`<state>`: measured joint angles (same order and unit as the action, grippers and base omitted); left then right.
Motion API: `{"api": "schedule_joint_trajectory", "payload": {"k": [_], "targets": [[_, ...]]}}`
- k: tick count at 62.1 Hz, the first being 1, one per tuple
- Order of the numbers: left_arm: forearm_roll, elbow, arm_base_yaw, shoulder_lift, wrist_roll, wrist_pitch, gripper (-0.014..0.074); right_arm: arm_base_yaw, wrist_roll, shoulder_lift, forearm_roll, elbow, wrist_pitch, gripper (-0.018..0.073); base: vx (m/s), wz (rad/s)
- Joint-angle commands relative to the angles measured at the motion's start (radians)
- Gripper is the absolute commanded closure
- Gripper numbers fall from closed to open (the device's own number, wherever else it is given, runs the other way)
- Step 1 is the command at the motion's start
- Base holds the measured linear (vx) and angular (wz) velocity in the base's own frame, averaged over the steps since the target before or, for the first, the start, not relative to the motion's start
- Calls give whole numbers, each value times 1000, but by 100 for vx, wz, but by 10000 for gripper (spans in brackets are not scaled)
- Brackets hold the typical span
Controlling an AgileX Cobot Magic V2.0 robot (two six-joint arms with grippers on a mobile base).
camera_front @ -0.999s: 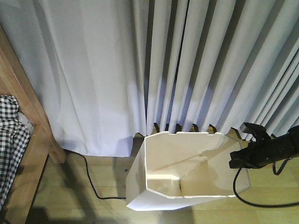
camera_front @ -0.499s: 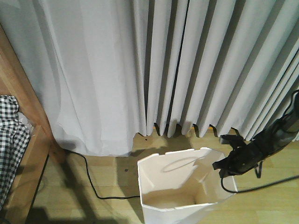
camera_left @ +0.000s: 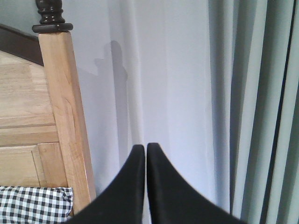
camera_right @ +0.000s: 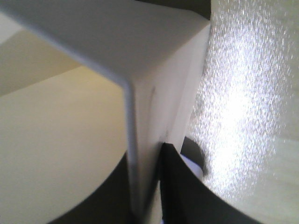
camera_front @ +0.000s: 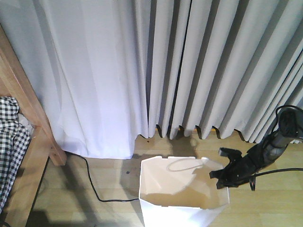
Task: Move trash bin to bedside with robot
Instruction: 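Lower the bin to the floor beside the bed with the right gripper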
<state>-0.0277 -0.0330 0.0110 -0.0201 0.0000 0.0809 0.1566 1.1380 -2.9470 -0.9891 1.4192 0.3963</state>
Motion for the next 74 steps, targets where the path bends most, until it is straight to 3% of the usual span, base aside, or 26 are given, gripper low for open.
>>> {"api": "schedule_joint_trajectory", "payload": {"k": [1,35,41,60,74], "targets": [[9,-12,-6,-5,-14,-74,603,-6,-9,56,34,10,152,500,0,0],[9,-12,-6,-5,-14,-74,603,-10,-13,-13,49,68,100,408,0,0],[9,-12,-6,-5,-14,-74,603,-10,-13,-13,57,68,93,340,0,0],[9,-12,-6,-5,-14,-74,603,-10,-8,-13,93,68,84,-20,0,0],[9,-12,-6,-5,-14,-74,603,-10,-8,-13,92,66,74,-36,0,0]]}}
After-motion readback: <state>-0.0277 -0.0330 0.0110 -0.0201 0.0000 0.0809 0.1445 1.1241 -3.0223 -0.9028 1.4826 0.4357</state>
